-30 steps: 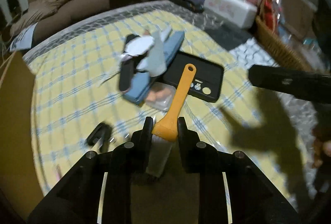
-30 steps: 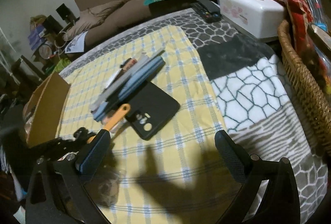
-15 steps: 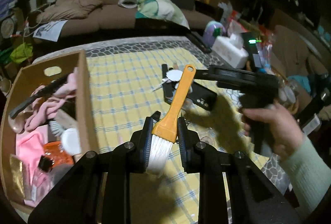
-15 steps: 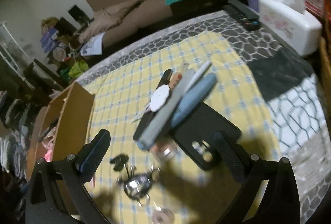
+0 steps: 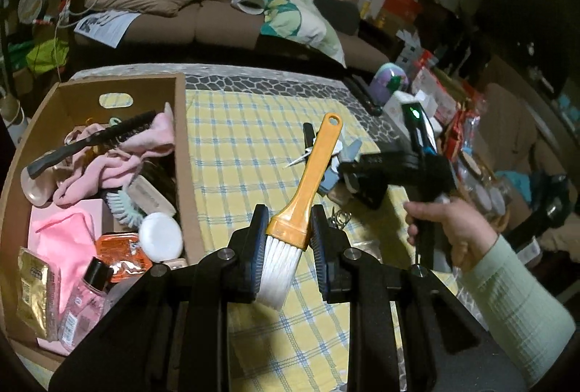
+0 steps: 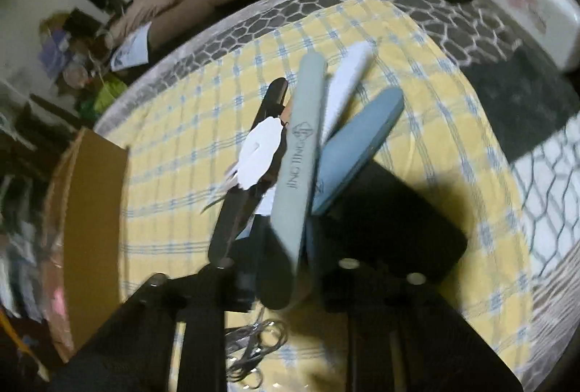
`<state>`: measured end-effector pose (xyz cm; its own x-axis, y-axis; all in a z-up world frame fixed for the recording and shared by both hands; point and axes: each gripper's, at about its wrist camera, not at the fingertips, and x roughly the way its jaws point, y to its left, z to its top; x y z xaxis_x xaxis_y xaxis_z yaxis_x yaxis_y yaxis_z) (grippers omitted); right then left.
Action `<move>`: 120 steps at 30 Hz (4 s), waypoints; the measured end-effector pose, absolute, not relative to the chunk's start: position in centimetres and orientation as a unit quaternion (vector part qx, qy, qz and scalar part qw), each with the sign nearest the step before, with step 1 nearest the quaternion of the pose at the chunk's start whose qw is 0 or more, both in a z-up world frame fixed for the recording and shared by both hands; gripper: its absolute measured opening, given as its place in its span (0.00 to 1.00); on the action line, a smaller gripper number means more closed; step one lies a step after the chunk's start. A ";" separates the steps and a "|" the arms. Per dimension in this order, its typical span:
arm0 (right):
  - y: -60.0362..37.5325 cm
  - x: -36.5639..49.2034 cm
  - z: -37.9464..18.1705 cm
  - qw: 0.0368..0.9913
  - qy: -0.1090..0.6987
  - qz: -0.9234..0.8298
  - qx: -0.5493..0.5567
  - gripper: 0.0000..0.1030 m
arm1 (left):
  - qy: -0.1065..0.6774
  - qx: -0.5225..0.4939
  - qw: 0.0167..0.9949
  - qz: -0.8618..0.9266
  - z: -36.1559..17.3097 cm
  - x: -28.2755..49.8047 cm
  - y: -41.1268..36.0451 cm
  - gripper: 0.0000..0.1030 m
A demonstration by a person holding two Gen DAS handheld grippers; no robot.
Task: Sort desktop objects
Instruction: 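Grasp the grey nail file with the right gripper, then carry the brush with the left gripper while the right carries the nail file into the box, then grasp the bagged pink tape roll with the right gripper while the left grasps the scissors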
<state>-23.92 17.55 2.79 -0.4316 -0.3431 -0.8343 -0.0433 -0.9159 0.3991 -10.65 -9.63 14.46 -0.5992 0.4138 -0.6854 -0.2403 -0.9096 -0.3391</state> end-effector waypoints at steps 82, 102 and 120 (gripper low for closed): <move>-10.7 -19.9 11.4 0.276 -0.065 -0.815 0.505 0.56 | -0.200 -0.464 0.003 0.863 10.9 -16.4 -28.6 0.53; 8.6 -11.6 13.0 0.161 -0.050 -0.853 0.494 0.85 | -0.148 -0.470 0.105 0.864 13.0 -9.0 -16.3 1.00; 16.5 -5.8 7.9 0.080 -0.039 -0.876 0.475 1.00 | -0.076 -0.482 0.132 0.863 11.1 -5.7 -4.5 1.00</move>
<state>-5.81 16.55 7.94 -0.5362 -0.1775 -0.8252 0.1031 -0.9841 0.1447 -5.68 -4.49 11.14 -0.5007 0.3018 -0.8113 -0.1550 -0.9534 -0.2589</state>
